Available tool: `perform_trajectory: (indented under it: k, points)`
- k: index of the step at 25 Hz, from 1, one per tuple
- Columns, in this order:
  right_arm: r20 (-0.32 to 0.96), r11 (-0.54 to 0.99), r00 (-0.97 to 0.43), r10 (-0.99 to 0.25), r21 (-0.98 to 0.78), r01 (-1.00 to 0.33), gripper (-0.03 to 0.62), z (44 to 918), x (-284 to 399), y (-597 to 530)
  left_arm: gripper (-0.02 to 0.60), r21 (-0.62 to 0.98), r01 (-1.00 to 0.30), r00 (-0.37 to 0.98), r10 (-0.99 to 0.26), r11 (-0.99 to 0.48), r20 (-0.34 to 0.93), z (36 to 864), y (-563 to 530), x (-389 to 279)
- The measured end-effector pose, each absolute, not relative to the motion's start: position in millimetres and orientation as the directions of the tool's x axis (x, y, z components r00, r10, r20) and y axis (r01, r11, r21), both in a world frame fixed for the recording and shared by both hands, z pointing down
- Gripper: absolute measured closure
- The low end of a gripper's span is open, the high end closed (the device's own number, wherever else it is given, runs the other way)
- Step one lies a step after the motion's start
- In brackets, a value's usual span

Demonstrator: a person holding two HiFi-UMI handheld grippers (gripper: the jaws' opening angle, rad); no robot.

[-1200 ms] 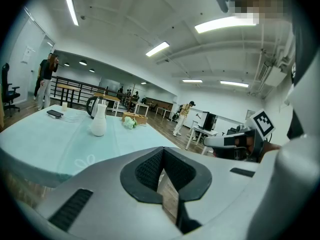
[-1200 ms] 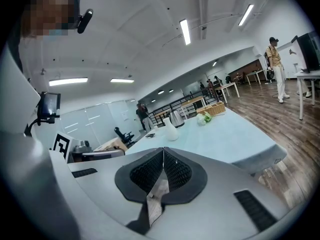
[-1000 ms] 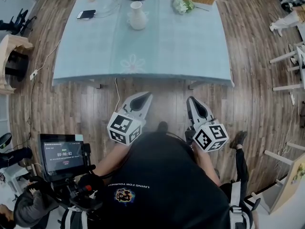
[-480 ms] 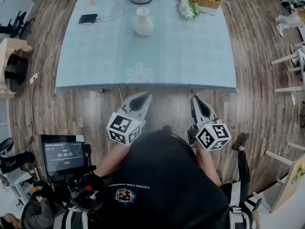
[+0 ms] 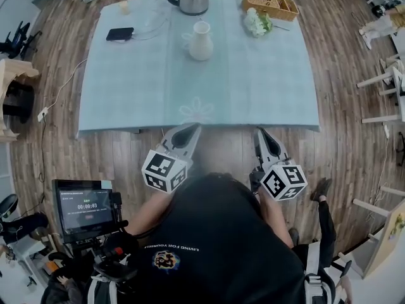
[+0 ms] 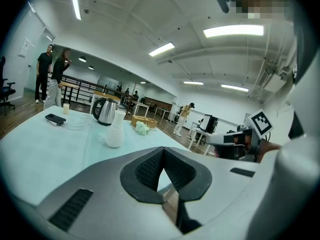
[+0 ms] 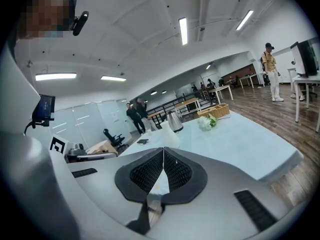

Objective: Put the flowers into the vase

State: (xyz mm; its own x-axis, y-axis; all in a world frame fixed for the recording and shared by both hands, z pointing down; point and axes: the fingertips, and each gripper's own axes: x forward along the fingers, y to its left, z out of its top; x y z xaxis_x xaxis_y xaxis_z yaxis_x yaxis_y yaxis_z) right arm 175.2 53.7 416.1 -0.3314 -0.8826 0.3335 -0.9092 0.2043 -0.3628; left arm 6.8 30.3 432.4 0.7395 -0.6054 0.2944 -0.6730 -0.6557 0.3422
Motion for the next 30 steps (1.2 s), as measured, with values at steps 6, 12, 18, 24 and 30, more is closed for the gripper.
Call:
perform_trajectory:
  k: [6, 12, 18, 24, 30]
  points:
    - [0.334, 0.187, -0.311, -0.890, -0.355, -0.916, 0.576, 414, 153, 12, 0.574, 0.352, -0.679, 0.733, -0.614, -0.644, 0.292, 433, -6, -26]
    - [0.324, 0.184, -0.303, -0.896, -0.350, -0.918, 0.574, 415, 156, 3, 0.574, 0.361, -0.697, 0.716, -0.631, -0.620, 0.299, 442, -11, -38]
    - [0.319, 0.153, -0.274, -0.907, -0.357, -0.922, 0.574, 415, 165, 4, 0.574, 0.361, -0.692, 0.721, -0.624, -0.625, 0.301, 444, -9, -38]
    - [0.304, 0.151, -0.263, -0.916, -0.348, -0.925, 0.574, 405, 180, -11, 0.574, 0.355, -0.702, 0.710, -0.639, -0.617, 0.296, 438, -18, -36]
    - [0.297, 0.157, -0.270, -0.916, -0.353, -0.922, 0.574, 399, 187, -22, 0.574, 0.358, -0.712, 0.700, -0.646, -0.603, 0.303, 435, -22, -34]
